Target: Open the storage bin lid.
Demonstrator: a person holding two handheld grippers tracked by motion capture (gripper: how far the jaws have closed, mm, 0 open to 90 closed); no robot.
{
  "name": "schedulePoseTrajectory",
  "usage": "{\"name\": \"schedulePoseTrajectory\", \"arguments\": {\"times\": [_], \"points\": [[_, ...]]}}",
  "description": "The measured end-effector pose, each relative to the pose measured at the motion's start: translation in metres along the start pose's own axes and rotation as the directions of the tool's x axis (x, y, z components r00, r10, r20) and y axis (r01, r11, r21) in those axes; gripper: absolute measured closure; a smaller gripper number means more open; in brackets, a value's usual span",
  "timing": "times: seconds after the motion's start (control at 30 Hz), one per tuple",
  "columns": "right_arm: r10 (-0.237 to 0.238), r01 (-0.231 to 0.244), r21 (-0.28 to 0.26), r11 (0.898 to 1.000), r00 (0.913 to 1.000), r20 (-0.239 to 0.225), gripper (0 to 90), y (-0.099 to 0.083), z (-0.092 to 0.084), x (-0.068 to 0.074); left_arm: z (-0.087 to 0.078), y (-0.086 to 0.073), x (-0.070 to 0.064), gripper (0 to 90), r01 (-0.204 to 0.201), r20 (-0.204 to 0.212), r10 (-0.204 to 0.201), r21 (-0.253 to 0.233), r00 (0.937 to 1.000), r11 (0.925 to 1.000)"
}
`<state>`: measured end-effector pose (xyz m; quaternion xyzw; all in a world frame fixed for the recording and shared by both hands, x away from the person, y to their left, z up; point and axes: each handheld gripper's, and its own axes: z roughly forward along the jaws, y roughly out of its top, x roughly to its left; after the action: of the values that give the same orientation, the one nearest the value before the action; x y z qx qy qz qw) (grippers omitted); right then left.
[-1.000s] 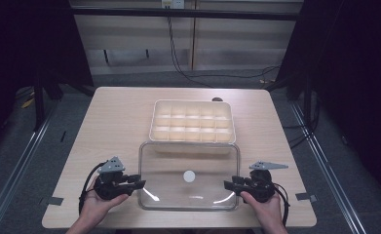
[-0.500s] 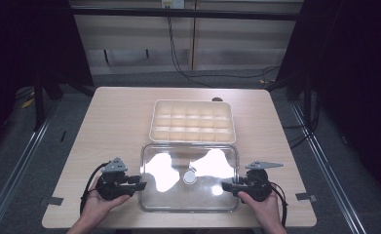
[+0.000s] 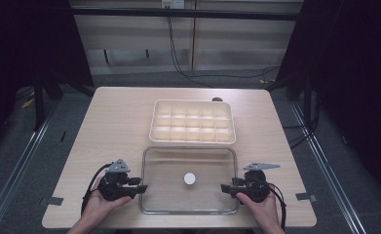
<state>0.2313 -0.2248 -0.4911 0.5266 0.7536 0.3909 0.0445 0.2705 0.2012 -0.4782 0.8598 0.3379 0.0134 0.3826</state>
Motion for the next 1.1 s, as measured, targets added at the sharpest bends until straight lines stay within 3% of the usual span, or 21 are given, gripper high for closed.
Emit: {"name": "schedulePoseTrajectory", "arguments": {"times": [0.33,0.6,1.03,1.1], "points": [[0.009,-0.009,0.001,1.000,0.9996,0.028,38.8,0.002,0.003,-0.004,0.005,0.003,0.004,57.5,0.029,0.007,-0.029,0.020,0.9996,0.9994],[-0.012,0.012,-0.001,1.000,0.9986,0.053,39.6,0.001,0.001,-0.003,0.006,0.003,0.004,57.0,0.035,0.012,-0.035,0.031,0.9993,0.9989],[-0.016,0.015,0.008,1.000,0.9970,0.075,34.2,0.002,0.005,-0.005,0.015,0.005,0.004,49.5,0.040,0.016,-0.041,0.066,0.9990,0.9970],[-0.006,0.005,0.005,1.000,0.9973,0.073,34.2,0.002,0.004,-0.006,0.017,0.005,0.006,48.3,0.054,0.020,-0.056,0.071,0.9982,0.9960]]}}
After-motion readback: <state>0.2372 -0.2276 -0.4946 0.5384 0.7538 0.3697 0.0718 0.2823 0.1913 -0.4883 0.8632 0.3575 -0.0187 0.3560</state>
